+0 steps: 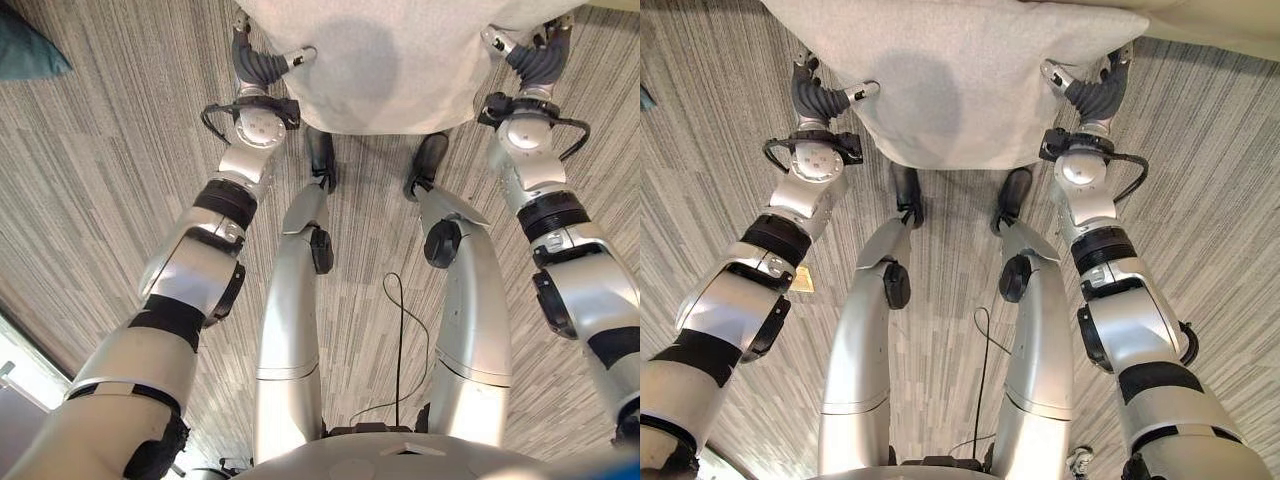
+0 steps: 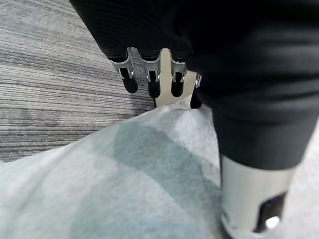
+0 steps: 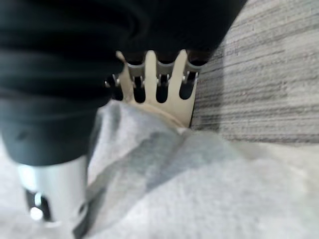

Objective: Pick up all the scattered cushions and arrange them neatly on the sofa.

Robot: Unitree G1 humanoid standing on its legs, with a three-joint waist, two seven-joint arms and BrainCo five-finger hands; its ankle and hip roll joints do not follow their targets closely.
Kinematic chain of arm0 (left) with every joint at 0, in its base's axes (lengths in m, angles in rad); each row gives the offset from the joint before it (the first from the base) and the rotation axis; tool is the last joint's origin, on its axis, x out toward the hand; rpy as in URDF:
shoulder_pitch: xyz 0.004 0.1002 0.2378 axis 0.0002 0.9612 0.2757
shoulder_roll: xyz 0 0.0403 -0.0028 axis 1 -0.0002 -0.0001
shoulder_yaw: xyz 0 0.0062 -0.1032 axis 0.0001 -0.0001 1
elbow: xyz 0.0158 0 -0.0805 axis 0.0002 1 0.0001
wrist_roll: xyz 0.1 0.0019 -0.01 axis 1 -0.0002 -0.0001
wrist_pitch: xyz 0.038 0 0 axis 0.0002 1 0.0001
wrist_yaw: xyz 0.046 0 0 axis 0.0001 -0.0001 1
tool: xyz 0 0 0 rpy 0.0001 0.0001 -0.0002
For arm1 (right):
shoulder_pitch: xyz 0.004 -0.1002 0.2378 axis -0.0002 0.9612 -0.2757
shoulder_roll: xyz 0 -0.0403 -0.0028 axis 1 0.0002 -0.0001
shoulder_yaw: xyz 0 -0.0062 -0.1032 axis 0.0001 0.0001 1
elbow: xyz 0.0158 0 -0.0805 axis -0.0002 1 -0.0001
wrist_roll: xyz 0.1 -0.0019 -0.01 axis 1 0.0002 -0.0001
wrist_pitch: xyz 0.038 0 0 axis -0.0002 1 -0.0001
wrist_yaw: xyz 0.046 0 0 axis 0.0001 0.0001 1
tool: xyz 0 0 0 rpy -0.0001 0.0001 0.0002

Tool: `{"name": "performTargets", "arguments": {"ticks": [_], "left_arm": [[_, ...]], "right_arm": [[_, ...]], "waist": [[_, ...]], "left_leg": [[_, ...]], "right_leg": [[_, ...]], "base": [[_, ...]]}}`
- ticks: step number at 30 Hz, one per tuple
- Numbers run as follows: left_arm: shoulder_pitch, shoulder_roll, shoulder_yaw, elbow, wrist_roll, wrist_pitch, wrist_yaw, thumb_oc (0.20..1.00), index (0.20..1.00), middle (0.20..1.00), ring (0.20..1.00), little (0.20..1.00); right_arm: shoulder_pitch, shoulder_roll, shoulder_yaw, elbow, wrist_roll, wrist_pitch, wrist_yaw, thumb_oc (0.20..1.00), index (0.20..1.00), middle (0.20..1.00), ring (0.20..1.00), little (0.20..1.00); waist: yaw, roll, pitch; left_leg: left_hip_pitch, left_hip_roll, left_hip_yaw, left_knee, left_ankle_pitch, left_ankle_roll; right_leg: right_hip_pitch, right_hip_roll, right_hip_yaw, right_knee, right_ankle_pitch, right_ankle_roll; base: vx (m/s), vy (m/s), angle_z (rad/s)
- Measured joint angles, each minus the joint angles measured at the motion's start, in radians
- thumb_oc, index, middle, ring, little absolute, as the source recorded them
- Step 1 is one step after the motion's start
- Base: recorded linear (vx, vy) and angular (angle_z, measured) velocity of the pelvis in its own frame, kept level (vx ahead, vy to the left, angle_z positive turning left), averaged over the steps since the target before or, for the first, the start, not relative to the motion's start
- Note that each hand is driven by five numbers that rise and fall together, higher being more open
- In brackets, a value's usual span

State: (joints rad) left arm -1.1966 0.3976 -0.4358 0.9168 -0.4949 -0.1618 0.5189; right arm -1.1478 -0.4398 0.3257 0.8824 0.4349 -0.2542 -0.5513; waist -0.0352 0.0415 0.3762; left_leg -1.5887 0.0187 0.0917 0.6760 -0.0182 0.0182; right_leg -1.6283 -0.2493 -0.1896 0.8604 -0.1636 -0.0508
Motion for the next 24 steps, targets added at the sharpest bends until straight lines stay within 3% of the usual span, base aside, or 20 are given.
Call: {"name": "performTargets", "arguments": {"ticks": [4, 5, 6, 7, 15, 16, 17, 18, 19, 21, 24], "left_arm": [[0.003, -0.044, -0.004, -0.073, -0.109, -0.006, -0.007, 1.0, 1.0, 1.0, 1.0, 1.0], [0.003, -0.066, -0.004, -0.083, -0.125, -0.012, -0.007, 0.881, 0.881, 0.881, 0.881, 0.881], [0.027, -0.086, 0.018, -0.164, -0.185, -0.032, -0.005, 0.749, 0.749, 0.749, 0.749, 0.749], [0.037, -0.083, 0.025, -0.171, -0.193, -0.045, -0.005, 0.2, 0.2, 0.2, 0.2, 0.2], [0.123, -0.027, 0.054, -0.347, -0.233, -0.045, -0.006, 0.2, 0.2, 0.2, 0.2, 0.2], [0.135, -0.023, 0.074, -0.388, -0.232, -0.042, -0.006, 0.2, 0.2, 0.2, 0.2, 0.2], [0.154, -0.017, 0.112, -0.454, -0.229, -0.041, -0.005, 0.2, 0.2, 0.2, 0.2, 0.2], [0.246, -0.029, 0.144, -0.528, -0.223, -0.042, -0.003, 0.2, 0.2, 0.2, 0.2, 0.2], [0.326, -0.038, 0.15, -0.569, -0.215, -0.046, -0.002, 0.2, 0.2, 0.2, 0.2, 0.2], [0.498, -0.073, 0.152, -0.681, -0.173, -0.073, -0.003, 0.2, 0.2, 0.2, 0.2, 0.2], [0.518, -0.101, 0.153, -0.748, -0.112, -0.115, -0.011, 0.2, 0.2, 0.2, 0.2, 0.2]], "right_arm": [[-0.014, 0.008, -0.003, -0.003, 0.095, 0.007, 0.003, 1.0, 1.0, 1.0, 1.0, 1.0], [-0.006, 0.018, -0.01, -0.022, 0.123, 0.006, 0.006, 0.2, 0.2, 0.2, 0.2, 0.2], [0.026, 0.03, -0.024, -0.103, 0.153, 0.006, 0.006, 0.2, 0.2, 0.2, 0.2, 0.2], [0.035, 0.025, -0.028, -0.112, 0.153, 0.003, 0.006, 0.2, 0.2, 0.2, 0.2, 0.2], [0.122, -0.002, -0.055, -0.228, 0.09, 0.001, 0.007, 0.2, 0.2, 0.2, 0.2, 0.2], [0.134, 0.001, -0.073, -0.265, 0.088, 0.004, 0.006, 0.2, 0.2, 0.2, 0.2, 0.2], [0.14, 0.004, -0.088, -0.321, 0.084, 0.008, 0.001, 0.2, 0.2, 0.2, 0.2, 0.2], [0.205, 0.033, -0.096, -0.375, 0.057, 0.008, -0.003, 0.2, 0.2, 0.2, 0.2, 0.2], [0.277, 0.054, -0.091, -0.41, 0.043, 0.007, -0.003, 0.2, 0.2, 0.2, 0.2, 0.2], [0.438, 0.086, -0.091, -0.499, 0.004, -0.013, -0.002, 0.2, 0.2, 0.2, 0.2, 0.2], [0.528, 0.085, -0.141, -0.613, -0.065, -0.025, -0.004, 0.2, 0.2, 0.2, 0.2, 0.2]], "waist": [[0.02, 0.0, 0.0], [0.023, 0.0, 0.0], [0.022, 0.0, 0.0], [0.022, 0.0, 0.0], [0.01, -0.001, 0.007], [0.004, -0.002, 0.061], [-0.003, -0.007, 0.171], [-0.008, -0.008, 0.179], [-0.017, -0.011, 0.137], [-0.026, -0.017, -0.038], [-0.032, -0.021, -0.04]], "left_leg": [[-0.016, -0.001, -0.005, 0.006, 0.0, 0.0], [-0.016, -0.003, -0.007, 0.0, 0.001, -0.002], [-0.018, -0.012, -0.025, -0.013, 0.015, -0.007], [-0.019, -0.013, -0.028, -0.014, 0.018, -0.008], [-0.003, -0.018, -0.034, 0.004, 0.027, -0.003], [0.062, -0.019, -0.03, -0.017, 0.038, -0.001], [0.188, -0.021, -0.026, -0.068, 0.052, -0.004], [0.297, -0.019, -0.031, -0.168, 0.089, -0.008], [0.351, -0.022, -0.03, -0.233, 0.108, -0.009], [0.331, -0.023, -0.038, -0.255, 0.095, -0.012], [0.478, -0.02, -0.049, -0.3, 0.113, -0.018]], "right_leg": [[-0.012, -0.001, -0.001, 0.011, 0.0, 0.001], [-0.012, -0.001, 0.0, 0.012, 0.0, 0.001], [-0.013, -0.008, -0.012, 0.013, -0.005, -0.002], [-0.012, -0.008, -0.015, 0.012, -0.006, -0.004], [0.011, -0.018, -0.019, 0.034, -0.006, -0.003], [0.073, -0.019, -0.023, 0.018, 0.0, -0.009], [0.191, -0.018, -0.024, -0.02, 0.008, -0.011], [0.292, 0.001, -0.034, -0.106, 0.04, -0.003], [0.338, 0.007, -0.034, -0.149, 0.049, 0.01], [0.315, 0.013, -0.034, -0.165, 0.039, 0.03], [0.47, 0.023, -0.051, -0.208, 0.045, 0.031]], "base": [[0.0, -0.035, 0.01], [-0.01, -0.109, 0.13], [-0.02, -0.092, 0.14], [-0.02, -0.059, 0.13], [-0.04, -0.031, 0.02], [-0.15, -0.036, 0.07], [-0.09, -0.037, -0.02], [-0.07, -0.032, -0.05], [-0.05, -0.038, -0.07], [-0.05, -0.032, 0.0], [-0.03, -0.087, 0.01]]}}
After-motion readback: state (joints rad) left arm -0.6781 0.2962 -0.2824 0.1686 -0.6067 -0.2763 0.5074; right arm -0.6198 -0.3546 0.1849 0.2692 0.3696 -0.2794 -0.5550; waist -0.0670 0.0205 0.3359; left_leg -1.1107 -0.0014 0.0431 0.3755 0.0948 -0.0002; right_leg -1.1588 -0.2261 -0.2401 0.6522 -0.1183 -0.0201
